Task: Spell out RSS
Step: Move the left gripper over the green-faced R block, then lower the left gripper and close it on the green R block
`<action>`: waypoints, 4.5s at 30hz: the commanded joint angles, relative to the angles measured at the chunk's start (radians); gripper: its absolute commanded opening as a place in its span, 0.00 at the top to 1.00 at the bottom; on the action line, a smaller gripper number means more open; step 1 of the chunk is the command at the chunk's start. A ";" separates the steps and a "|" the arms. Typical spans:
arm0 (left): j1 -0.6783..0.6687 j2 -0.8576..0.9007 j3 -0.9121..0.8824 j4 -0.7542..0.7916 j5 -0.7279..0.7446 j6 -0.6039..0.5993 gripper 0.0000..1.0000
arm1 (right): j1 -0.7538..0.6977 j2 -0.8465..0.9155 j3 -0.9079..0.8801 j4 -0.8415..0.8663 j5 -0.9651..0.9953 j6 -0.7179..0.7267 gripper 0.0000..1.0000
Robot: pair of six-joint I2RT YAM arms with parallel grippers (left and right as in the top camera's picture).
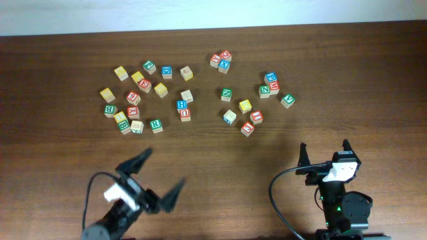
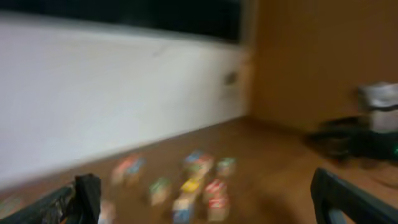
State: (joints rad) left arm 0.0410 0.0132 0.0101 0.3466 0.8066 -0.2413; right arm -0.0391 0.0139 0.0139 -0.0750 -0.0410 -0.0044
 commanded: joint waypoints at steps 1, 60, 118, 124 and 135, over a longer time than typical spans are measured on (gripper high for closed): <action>0.003 -0.007 -0.001 0.283 0.246 -0.097 0.01 | 0.006 -0.010 -0.008 -0.003 0.012 -0.002 0.02; -0.254 1.873 1.465 -1.469 -0.855 -0.304 0.01 | 0.006 -0.010 -0.008 -0.003 0.012 -0.002 0.02; -0.209 2.039 1.395 -1.203 -0.875 -0.172 0.37 | 0.006 -0.010 -0.008 -0.003 0.012 -0.002 0.02; -0.208 2.040 1.395 -1.196 -0.879 -0.172 0.46 | 0.006 -0.010 -0.008 -0.003 0.012 -0.002 0.02; -0.208 2.040 1.393 -1.191 -0.902 -0.172 0.46 | 0.006 -0.010 -0.008 -0.003 0.012 -0.002 0.02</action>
State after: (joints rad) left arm -0.1707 2.0377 1.4162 -0.8474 -0.0772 -0.4225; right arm -0.0383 0.0109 0.0135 -0.0750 -0.0406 -0.0044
